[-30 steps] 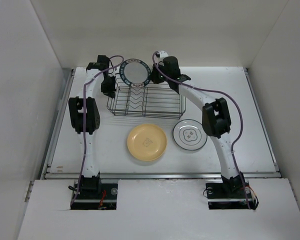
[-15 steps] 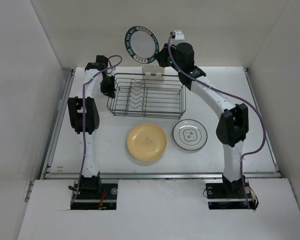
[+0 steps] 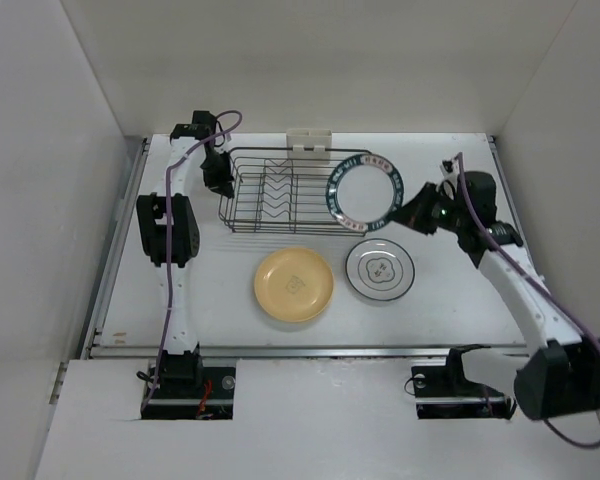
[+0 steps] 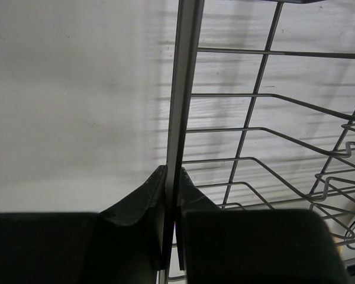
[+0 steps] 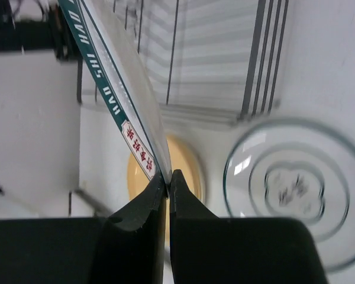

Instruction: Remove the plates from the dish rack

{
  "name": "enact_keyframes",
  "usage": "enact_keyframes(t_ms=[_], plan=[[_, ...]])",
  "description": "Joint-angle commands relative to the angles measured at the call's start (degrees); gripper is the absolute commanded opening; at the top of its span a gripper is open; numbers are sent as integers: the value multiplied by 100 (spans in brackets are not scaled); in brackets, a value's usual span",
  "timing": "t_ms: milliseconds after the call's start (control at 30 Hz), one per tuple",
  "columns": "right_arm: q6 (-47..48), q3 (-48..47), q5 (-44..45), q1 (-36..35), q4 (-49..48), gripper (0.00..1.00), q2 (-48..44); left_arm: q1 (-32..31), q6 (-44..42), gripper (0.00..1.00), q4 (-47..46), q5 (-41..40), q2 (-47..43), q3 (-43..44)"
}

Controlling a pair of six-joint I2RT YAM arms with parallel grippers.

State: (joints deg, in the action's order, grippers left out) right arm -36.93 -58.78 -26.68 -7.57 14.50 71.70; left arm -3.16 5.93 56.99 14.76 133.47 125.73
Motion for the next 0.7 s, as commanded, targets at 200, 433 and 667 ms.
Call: enact_keyframes(t_ms=[200,433,667], plan=[[-797,2124,-461,449,1854,0,-2660,-62,488,2,-83,79,-163,75],[-1298,2697,153,669,2048,0,-2793,-62,225,63,-197,-105,-628,-180],[-1370,2697,681,669,1785,2,-2276,-62,93,82,-136,-210,-1138,-233]])
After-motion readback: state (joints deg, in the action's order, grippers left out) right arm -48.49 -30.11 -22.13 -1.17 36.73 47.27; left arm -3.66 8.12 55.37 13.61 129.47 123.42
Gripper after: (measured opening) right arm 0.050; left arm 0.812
